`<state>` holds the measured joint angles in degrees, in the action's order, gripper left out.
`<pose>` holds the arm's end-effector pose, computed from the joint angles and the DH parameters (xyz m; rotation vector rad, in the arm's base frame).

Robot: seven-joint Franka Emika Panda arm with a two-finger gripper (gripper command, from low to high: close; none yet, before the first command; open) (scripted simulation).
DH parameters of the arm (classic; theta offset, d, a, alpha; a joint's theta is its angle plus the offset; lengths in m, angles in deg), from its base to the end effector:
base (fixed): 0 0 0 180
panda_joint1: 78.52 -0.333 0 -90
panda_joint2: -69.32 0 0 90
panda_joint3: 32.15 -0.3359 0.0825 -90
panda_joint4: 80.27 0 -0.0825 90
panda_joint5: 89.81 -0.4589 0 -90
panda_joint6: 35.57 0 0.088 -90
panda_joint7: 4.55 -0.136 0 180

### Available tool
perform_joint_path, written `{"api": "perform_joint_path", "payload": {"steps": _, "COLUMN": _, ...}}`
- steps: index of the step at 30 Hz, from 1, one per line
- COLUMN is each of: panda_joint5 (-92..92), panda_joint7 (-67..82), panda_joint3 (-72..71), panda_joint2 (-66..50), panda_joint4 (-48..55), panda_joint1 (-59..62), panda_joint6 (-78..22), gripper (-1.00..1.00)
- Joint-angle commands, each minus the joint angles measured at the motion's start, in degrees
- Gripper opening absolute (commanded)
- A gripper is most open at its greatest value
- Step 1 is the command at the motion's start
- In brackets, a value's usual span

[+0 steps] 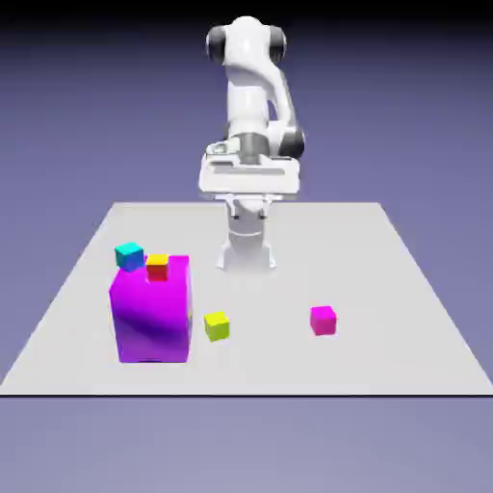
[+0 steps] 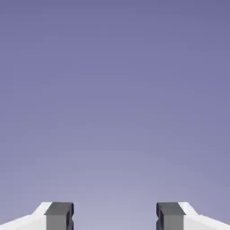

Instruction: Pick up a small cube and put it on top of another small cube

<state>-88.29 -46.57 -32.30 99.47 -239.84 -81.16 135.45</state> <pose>0.4650 0.0243 0.3939 -2.5716 0.8807 -0.9626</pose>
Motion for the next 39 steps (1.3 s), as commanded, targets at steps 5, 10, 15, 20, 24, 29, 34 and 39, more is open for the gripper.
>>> {"api": "perform_joint_path", "payload": {"steps": 5, "panda_joint5": 6.3, "panda_joint7": 1.79, "panda_joint3": -0.64, "panda_joint2": -10.39, "panda_joint4": 5.94, "panda_joint1": -8.07, "panda_joint6": -12.39, "gripper": 0.0}}
{"api": "perform_joint_path", "payload": {"steps": 10, "panda_joint5": 12.59, "panda_joint7": 3.59, "panda_joint3": -1.29, "panda_joint2": -20.77, "panda_joint4": 11.87, "panda_joint1": -16.14, "panda_joint6": -24.77, "gripper": 0.0}}
{"api": "perform_joint_path", "payload": {"steps": 15, "panda_joint5": 18.89, "panda_joint7": 5.38, "panda_joint3": -1.93, "panda_joint2": -31.15, "panda_joint4": 17.81, "panda_joint1": -24.21, "panda_joint6": -37.15, "gripper": 0.0}}
{"api": "perform_joint_path", "payload": {"steps": 20, "panda_joint5": 25.18, "panda_joint7": 7.18, "panda_joint3": -2.58, "panda_joint2": -41.53, "panda_joint4": 23.74, "panda_joint1": -32.28, "panda_joint6": -49.53, "gripper": 0.0}}
{"api": "perform_joint_path", "payload": {"steps": 24, "panda_joint5": 30.22, "panda_joint7": 8.61, "panda_joint3": -3.09, "panda_joint2": -49.84, "panda_joint4": 28.49, "panda_joint1": -38.74, "panda_joint6": -59.44, "gripper": 0.0}}
{"api": "perform_joint_path", "payload": {"steps": 29, "panda_joint5": 36.51, "panda_joint7": 10.4, "panda_joint3": -3.74, "panda_joint2": -60.22, "panda_joint4": 34.42, "panda_joint1": -46.81, "panda_joint6": -71.82, "gripper": 0.0}}
{"api": "perform_joint_path", "payload": {"steps": 34, "panda_joint5": 41.91, "panda_joint7": 9.12, "panda_joint3": -2.27, "panda_joint2": -66.49, "panda_joint4": 33.89, "panda_joint1": -48.33, "panda_joint6": -71.72, "gripper": 0.0}}
{"api": "perform_joint_path", "payload": {"steps": 39, "panda_joint5": 40.09, "panda_joint7": 10.36, "panda_joint3": -3.34, "panda_joint2": -65.14, "panda_joint4": 35.68, "panda_joint1": -49.36, "panda_joint6": -74.82, "gripper": -1.0}}
